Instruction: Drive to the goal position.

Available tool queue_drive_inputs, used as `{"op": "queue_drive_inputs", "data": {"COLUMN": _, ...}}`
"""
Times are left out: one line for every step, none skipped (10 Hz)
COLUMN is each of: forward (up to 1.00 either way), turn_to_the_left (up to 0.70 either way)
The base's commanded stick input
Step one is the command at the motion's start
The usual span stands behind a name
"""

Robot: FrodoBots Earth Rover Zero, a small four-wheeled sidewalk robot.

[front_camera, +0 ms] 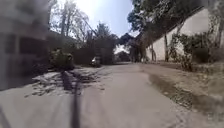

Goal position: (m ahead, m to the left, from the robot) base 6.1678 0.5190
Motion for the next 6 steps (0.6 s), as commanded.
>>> {"op": "queue_drive_inputs", "data": {"forward": 1.00, "turn_to_the_left": -0.31}}
{"op": "queue_drive_inputs", "data": {"forward": 1.00, "turn_to_the_left": -0.31}}
{"op": "queue_drive_inputs", "data": {"forward": 1.00, "turn_to_the_left": -0.31}}
{"op": "queue_drive_inputs", "data": {"forward": 1.00, "turn_to_the_left": -0.31}}
{"op": "queue_drive_inputs", "data": {"forward": 1.00, "turn_to_the_left": -0.31}}
{"op": "queue_drive_inputs", "data": {"forward": 1.00, "turn_to_the_left": -0.31}}
